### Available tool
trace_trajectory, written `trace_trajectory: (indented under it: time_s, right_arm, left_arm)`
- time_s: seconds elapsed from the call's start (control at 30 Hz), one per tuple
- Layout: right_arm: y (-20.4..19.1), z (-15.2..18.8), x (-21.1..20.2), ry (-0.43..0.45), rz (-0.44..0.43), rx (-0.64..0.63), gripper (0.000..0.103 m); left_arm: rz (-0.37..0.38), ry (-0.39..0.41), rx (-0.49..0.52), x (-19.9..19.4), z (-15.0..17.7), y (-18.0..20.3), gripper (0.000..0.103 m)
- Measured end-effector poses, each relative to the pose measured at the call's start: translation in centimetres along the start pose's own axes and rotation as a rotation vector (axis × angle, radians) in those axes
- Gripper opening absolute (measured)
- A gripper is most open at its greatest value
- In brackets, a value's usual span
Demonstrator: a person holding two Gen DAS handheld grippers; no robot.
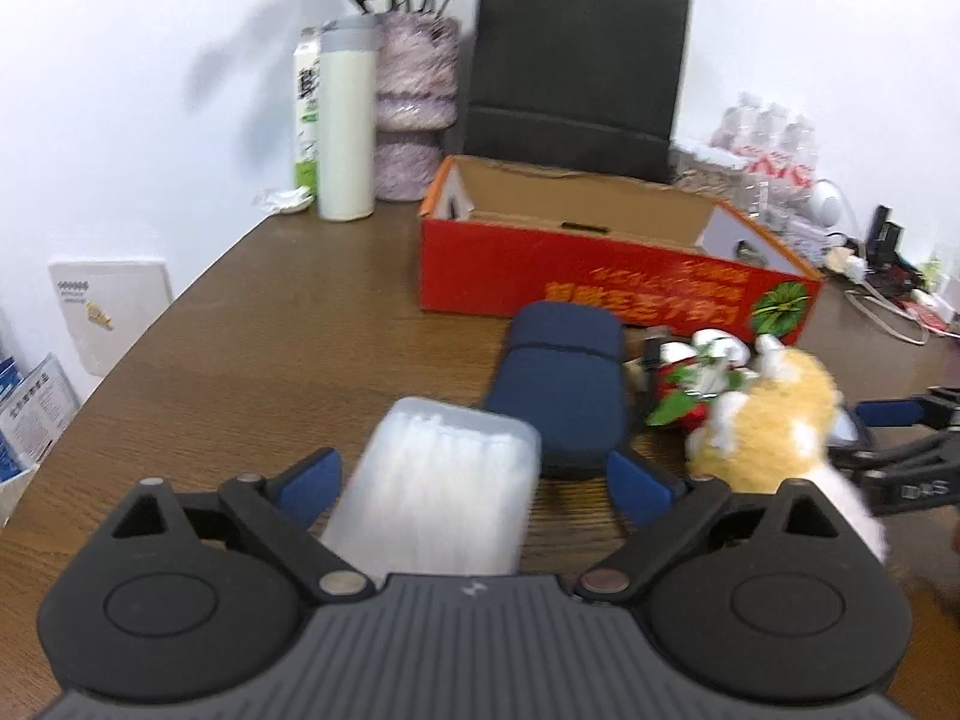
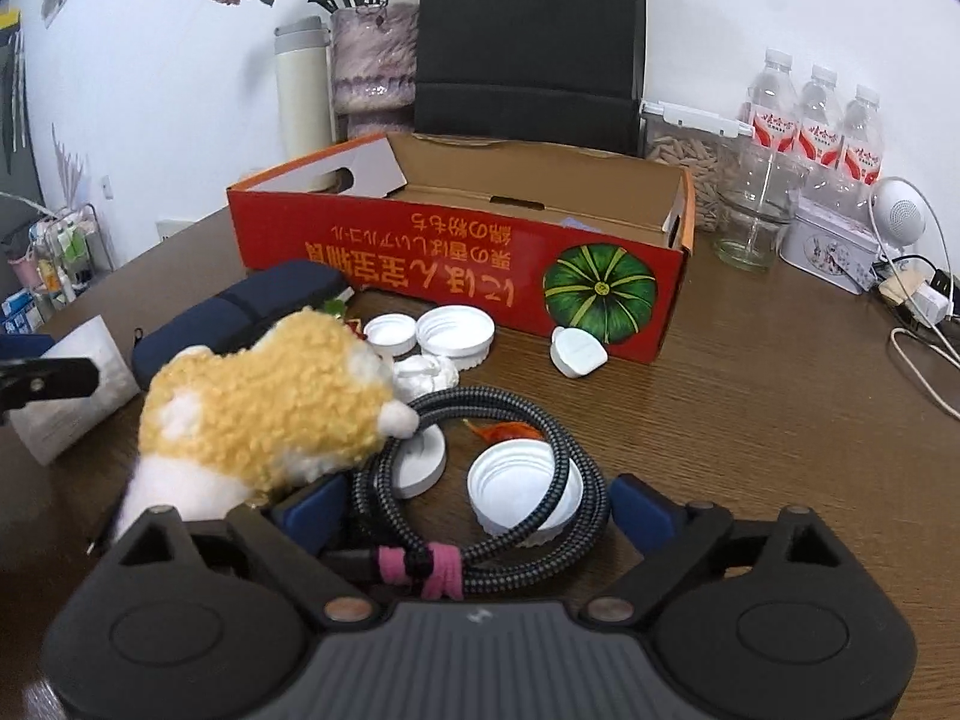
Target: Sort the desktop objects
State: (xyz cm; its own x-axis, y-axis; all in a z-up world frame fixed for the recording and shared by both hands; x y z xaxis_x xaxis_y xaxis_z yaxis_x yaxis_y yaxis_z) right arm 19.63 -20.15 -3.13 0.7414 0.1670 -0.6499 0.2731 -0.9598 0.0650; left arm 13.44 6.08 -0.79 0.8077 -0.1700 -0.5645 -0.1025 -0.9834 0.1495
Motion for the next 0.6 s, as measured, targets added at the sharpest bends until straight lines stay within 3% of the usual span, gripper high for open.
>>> trace_trajectory:
  time_s: [0.27,0.43,0.6]
  right_arm:
    - [0.4,0.6,-0.6,0.018,-0.017,-0.012,0.09]
    - [1.0,0.6,-0.8,0.02,-0.028,-0.01,0.09]
    - [2.0,0.8,-0.8,0.017,-0.038,0.007,0.089]
  left_arm:
    - [0.115,0.05,0.145,-0.6,-2.6,6.7,0.1]
    - [0.188,0.005,0.26,2.4,-3.2,12.2,0.1]
    - [0.213,-0.085,0.271,6.1,-2.8,14.8,0.099]
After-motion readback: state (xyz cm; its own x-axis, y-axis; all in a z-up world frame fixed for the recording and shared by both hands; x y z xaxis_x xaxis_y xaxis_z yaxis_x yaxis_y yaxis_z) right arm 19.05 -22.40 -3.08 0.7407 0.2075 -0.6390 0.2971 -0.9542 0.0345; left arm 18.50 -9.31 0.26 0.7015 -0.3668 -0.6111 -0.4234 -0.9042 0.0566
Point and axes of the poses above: each gripper's, at about its wrist camera, not at the fingertips, and x roughly the way its jaws point, y to its right, z to its underside, the point moved 5 cm from there along x, roughly the way its jaws point, and after that the axes turned 8 degrees about z, right-handed, at the moved point
